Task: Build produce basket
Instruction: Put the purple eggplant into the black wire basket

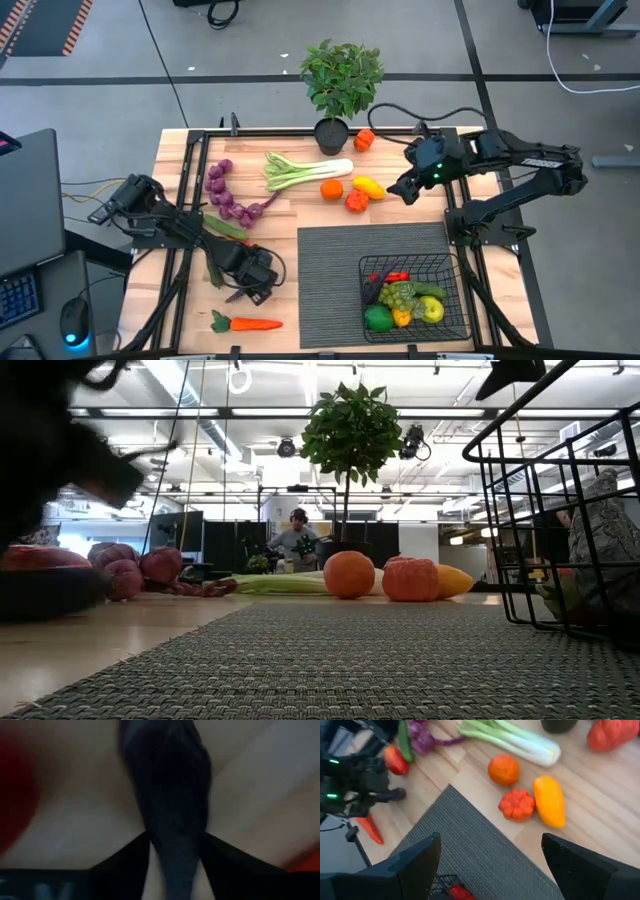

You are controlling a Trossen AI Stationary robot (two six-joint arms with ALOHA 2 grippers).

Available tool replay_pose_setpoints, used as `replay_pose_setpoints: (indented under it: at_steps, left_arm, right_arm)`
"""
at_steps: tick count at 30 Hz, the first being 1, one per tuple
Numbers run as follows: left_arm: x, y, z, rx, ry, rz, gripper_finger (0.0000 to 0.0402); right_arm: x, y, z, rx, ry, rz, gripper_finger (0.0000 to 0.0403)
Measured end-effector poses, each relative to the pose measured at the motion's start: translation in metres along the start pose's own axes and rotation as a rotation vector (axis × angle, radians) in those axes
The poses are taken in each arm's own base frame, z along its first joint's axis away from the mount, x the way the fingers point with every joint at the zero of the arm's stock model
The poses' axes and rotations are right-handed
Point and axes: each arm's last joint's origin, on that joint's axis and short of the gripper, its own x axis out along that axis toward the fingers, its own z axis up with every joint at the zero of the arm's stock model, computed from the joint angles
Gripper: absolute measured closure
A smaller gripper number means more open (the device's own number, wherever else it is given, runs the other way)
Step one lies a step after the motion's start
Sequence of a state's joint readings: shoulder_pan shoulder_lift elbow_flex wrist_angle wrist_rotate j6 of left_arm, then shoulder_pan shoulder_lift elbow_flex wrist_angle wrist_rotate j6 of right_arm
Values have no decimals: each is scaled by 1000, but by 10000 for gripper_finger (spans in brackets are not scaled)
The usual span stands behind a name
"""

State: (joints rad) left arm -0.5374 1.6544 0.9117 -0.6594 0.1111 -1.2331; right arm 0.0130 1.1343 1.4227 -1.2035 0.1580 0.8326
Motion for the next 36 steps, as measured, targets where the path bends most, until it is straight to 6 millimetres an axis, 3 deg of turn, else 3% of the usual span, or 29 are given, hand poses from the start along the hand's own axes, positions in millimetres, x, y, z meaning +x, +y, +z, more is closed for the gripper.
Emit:
replay_pose_setpoints:
  at_steps: [5, 10, 14, 18, 22, 26, 31, 36]
  left_arm:
    - [-22, -20, 13, 142, -112, -56, 317]
    - [-59, -40, 46, 259, -243, -141, 317]
    - [-100, -48, 80, 216, -339, -222, 299]
    - [-154, -52, 113, 188, -487, -319, 280]
    - [-207, -50, 139, 160, -692, -406, 285]
    - [-247, -40, 155, 116, -826, -448, 295]
    - [-261, -29, 168, 60, -893, -459, 294]
    - [-271, -31, 174, 48, -978, -538, 292]
  right_arm:
    - [10, 9, -5, 68, 85, 3, 54]
    - [10, 27, -7, 68, 61, 137, 54]
    - [-1, 39, -3, 74, -72, 263, 54]
    - [-16, 43, 4, 97, -213, 361, 54]
    - [-22, 46, 9, 102, -286, 410, 54]
    - [-21, 50, 10, 49, -317, 408, 54]
    - [-23, 54, 19, 6, -459, 391, 54]
    - [-13, 57, 28, -45, -499, 361, 54]
